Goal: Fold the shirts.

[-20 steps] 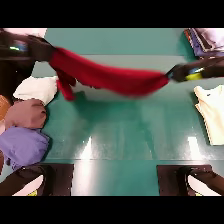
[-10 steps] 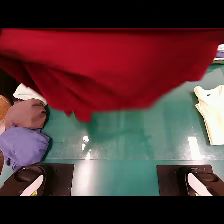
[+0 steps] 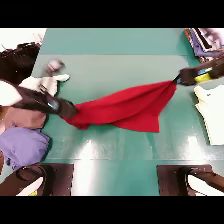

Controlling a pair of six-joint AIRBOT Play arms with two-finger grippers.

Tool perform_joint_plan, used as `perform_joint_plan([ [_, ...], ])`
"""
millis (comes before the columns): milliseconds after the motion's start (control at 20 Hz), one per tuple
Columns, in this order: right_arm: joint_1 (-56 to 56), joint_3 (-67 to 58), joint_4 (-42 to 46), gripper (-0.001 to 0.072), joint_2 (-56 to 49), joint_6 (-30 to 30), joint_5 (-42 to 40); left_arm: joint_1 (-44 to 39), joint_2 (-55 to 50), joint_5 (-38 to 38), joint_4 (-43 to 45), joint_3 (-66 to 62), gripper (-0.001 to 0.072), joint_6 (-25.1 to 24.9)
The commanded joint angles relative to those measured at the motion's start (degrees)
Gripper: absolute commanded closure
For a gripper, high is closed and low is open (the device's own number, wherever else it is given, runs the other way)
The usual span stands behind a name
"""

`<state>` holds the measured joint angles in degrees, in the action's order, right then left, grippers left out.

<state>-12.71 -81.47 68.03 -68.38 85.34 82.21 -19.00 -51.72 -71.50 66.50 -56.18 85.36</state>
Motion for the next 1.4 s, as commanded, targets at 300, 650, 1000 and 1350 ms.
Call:
perform_joint_plan([
  [300,-1.55,8.26,-0.48,0.0693,-5.33,0.09,-4.09,-4.28,-2.25,6.01,3.56,7.37,0.0126,0.04],
  [650,-1.53,8.26,-0.48,0.0693,-1.88,0.09,-5.9,16.52,-5.01,7.58,16.39,-1.73,0.0127,3.8],
  [1000,-1.57,8.31,-0.5,0.0693,-1.73,0.09,-6.6,27.39,-16.9,8.31,5.31,6.47,0.0127,-0.31],
  [1350,-1.57,8.31,-0.5,0.0694,-1.7,0.09,-6.32,27.32,-23.87,12.17,-1.22,6.73,0.0227,-0.37],
])
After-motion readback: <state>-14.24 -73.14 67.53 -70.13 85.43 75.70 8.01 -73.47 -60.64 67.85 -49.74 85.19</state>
